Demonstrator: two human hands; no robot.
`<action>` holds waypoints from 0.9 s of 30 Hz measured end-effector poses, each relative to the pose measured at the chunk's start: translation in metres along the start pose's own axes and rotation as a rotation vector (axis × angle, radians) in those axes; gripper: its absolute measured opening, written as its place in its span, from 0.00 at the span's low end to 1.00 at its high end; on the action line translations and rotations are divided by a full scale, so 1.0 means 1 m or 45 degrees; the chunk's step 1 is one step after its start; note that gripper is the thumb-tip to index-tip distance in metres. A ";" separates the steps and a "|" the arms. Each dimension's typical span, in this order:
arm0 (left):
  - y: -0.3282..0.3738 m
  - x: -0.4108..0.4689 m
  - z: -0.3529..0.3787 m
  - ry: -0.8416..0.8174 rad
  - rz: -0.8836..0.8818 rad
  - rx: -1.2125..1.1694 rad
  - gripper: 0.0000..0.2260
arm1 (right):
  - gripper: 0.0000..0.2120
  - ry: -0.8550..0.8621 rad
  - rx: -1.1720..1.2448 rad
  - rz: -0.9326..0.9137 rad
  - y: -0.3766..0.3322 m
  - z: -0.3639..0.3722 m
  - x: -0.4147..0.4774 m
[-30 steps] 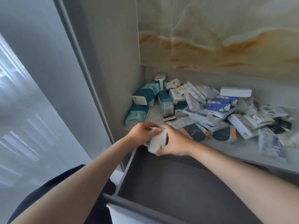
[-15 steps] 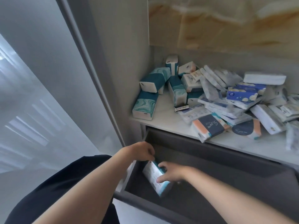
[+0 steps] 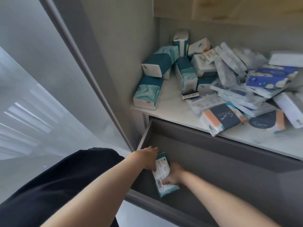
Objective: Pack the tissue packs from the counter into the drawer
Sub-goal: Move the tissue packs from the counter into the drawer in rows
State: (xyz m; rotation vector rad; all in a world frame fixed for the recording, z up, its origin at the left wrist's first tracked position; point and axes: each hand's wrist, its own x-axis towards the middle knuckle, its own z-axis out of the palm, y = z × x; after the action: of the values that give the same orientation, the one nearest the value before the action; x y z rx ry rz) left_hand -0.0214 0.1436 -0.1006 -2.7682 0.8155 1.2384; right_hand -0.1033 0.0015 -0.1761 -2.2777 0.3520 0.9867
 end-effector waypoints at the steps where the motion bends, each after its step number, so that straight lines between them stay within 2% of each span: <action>1: 0.003 0.000 0.001 -0.008 -0.017 -0.024 0.44 | 0.39 -0.005 -0.019 -0.039 0.002 0.001 -0.003; 4: 0.012 0.000 0.006 -0.089 -0.077 -0.081 0.44 | 0.45 0.091 0.020 -0.140 0.016 0.001 -0.013; 6: 0.016 0.002 0.013 -0.132 -0.089 -0.157 0.38 | 0.41 0.106 0.100 -0.232 0.025 -0.004 -0.021; 8: 0.022 0.003 0.017 -0.099 -0.093 -0.312 0.39 | 0.34 0.134 0.153 -0.314 0.036 -0.012 -0.026; 11: 0.034 0.004 0.003 0.107 -0.078 -0.526 0.40 | 0.30 0.296 0.254 -0.357 0.041 -0.030 -0.031; 13: 0.041 0.001 -0.014 0.319 -0.098 -0.607 0.37 | 0.36 0.431 0.178 -0.376 0.030 -0.045 -0.031; 16: 0.046 -0.001 -0.032 0.617 -0.184 -0.628 0.35 | 0.55 0.532 0.028 -0.324 0.000 -0.063 -0.033; 18: 0.046 -0.002 -0.038 0.662 -0.224 -0.671 0.36 | 0.62 0.461 0.119 -0.276 -0.021 -0.067 -0.032; 19: 0.045 -0.001 -0.041 0.632 -0.228 -0.706 0.37 | 0.62 0.435 0.184 -0.252 -0.029 -0.067 -0.028; 23: 0.034 -0.004 -0.045 0.531 -0.179 -0.744 0.39 | 0.51 0.492 0.314 -0.186 -0.044 -0.067 -0.011; 27: 0.015 -0.004 -0.041 0.690 -0.032 -0.418 0.34 | 0.51 0.472 0.433 -0.104 -0.051 -0.074 0.005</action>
State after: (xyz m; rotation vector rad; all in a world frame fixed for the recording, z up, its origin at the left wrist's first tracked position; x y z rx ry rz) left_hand -0.0018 0.1241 -0.0660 -3.4386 0.6262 0.6604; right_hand -0.0344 -0.0062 -0.1187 -2.1304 0.5322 0.4193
